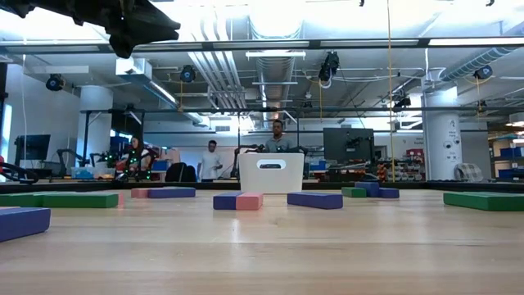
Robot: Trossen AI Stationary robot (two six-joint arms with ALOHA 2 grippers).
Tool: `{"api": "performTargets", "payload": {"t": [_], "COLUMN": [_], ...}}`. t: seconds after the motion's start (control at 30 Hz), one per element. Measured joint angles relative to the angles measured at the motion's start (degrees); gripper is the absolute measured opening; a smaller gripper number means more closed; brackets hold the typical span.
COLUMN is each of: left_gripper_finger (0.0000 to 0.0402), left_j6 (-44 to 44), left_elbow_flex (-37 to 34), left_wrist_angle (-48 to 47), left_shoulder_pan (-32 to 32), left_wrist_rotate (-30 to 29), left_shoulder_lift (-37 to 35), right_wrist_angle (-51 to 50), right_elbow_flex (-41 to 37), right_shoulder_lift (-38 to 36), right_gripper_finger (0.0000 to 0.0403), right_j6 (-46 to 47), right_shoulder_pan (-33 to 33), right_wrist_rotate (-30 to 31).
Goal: Sort blocks
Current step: Put the green block into the gray bin
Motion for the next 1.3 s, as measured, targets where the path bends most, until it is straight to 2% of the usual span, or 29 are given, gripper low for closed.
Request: {"api": "performTargets", "payload": {"t": [0.1, 0.5, 0.67, 0.83, 1.07, 1.2, 1.3], "left_gripper_finger": [0.0098, 0.0098, 0.0098, 0.0098, 0.0098, 0.0098, 0.0098], "left_j6": [0.02, 0.06, 0.07, 0.07, 0.06, 0.04, 0.05], "left_elbow_flex": [0.00, 0.00, 0.00, 0.00, 0.00, 0.00, 0.00], "left_wrist_angle": [0.00, 0.00, 0.01, 0.02, 0.06, 0.09, 0.07], "left_shoulder_pan": [0.00, 0.00, 0.00, 0.01, 0.02, 0.00, 0.02], "left_wrist_rotate": [0.00, 0.00, 0.00, 0.00, 0.00, 0.00, 0.02], "left_shoulder_lift": [0.00, 0.67, 1.29, 1.86, 2.44, 2.76, 2.80], "right_wrist_angle": [-3.52, -3.92, -9.59, -8.23, -8.66, -12.51, -12.05], "right_elbow_flex": [-0.09, -0.11, -0.23, -0.26, -0.26, -0.60, -0.67], "right_shoulder_lift": [0.00, 0.02, 0.12, 0.31, 0.33, 0.53, 0.77], "right_gripper_finger": [0.0368, 0.0368, 0.0368, 0.0368, 0.0373, 0.0385, 0.0386], "right_j6": [2.05, 4.09, 15.13, 8.27, 8.02, 12.70, 11.37], "right_shoulder_pan": [-0.67, -0.71, -0.85, -0.65, -0.95, -0.98, -0.95], "right_wrist_rotate": [-0.35, 0.12, 1.09, -1.52, -1.37, -1.43, -1.46]}}
